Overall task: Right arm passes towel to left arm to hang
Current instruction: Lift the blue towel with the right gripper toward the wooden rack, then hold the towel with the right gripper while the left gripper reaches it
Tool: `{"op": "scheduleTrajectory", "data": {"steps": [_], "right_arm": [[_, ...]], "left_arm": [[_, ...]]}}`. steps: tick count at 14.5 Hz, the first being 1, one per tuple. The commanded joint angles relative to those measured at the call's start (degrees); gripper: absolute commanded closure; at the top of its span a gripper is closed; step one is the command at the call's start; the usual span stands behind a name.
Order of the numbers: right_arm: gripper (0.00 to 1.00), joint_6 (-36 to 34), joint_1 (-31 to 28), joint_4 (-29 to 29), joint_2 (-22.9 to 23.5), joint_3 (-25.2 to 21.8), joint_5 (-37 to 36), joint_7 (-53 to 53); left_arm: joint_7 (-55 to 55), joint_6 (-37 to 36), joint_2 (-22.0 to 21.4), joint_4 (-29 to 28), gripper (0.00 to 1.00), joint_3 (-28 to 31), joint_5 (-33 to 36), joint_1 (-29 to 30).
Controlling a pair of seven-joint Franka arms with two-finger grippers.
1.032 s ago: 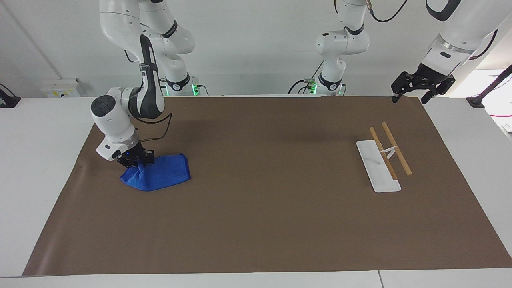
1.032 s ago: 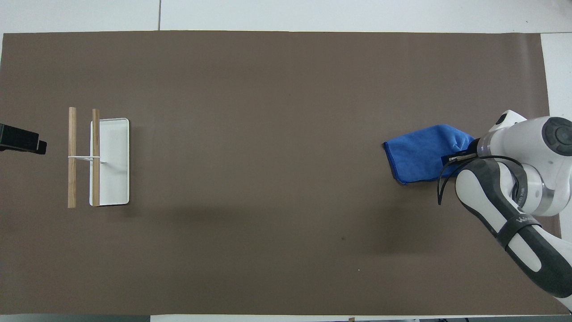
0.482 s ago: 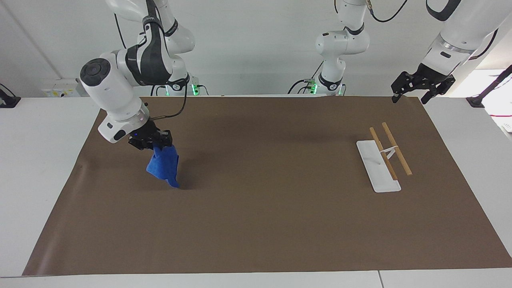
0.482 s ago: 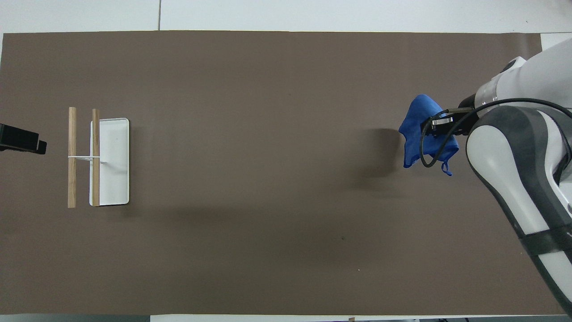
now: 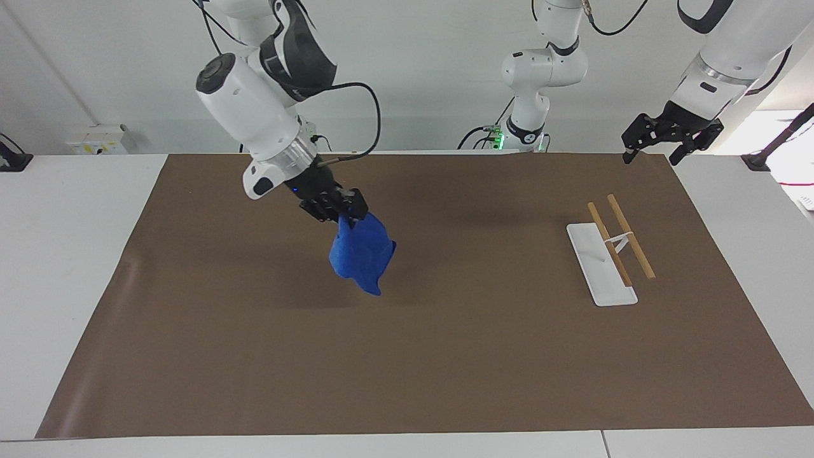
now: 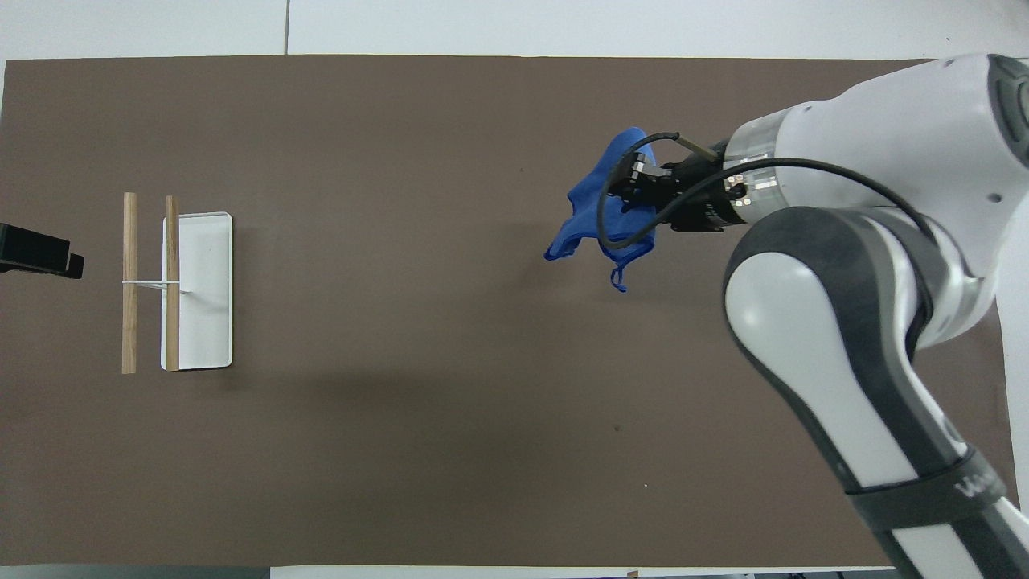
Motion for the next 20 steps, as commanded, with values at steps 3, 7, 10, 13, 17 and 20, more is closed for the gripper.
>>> {"op": "scheduleTrajectory", "data": {"steps": [3, 7, 10, 13, 17, 20], "right_arm": [[1.0, 15.57, 7.5, 0.69, 1.77, -0.14, 16.02, 13.99], [1.0, 23.35, 13.4, 0.69, 2.48, -0.06, 20.68, 26.3], [1.0, 28.16, 15.24, 0.69, 2.48, -0.14, 32.7, 29.92], [1.0, 31.95, 16.92, 0.69, 2.57, -0.06, 37.83, 33.08], [1.0, 36.18, 19.48, 0.69, 3.18, -0.06, 38.63, 34.32], [1.0, 36.18, 19.56, 0.69, 3.09, -0.14, 38.63, 34.32]], "left_arm": [[-0.15, -2.29, -1.51, -1.05, 0.0, -0.17, 0.64, 1.05], [-1.11, 1.56, -2.65, -4.56, 0.0, -0.69, 0.38, 0.35], [-12.07, 5.78, -2.39, -6.5, 0.0, -1.31, -2.95, -2.1], [-25.15, 10.0, -2.04, -8.78, 0.0, -1.31, -7.35, -4.04], [-44.85, 19.75, -1.69, -13.35, 0.0, -1.4, -15.96, -6.24], [-63.88, 26.17, -1.16, -15.99, 0.0, -1.4, -22.46, -7.65]]}}
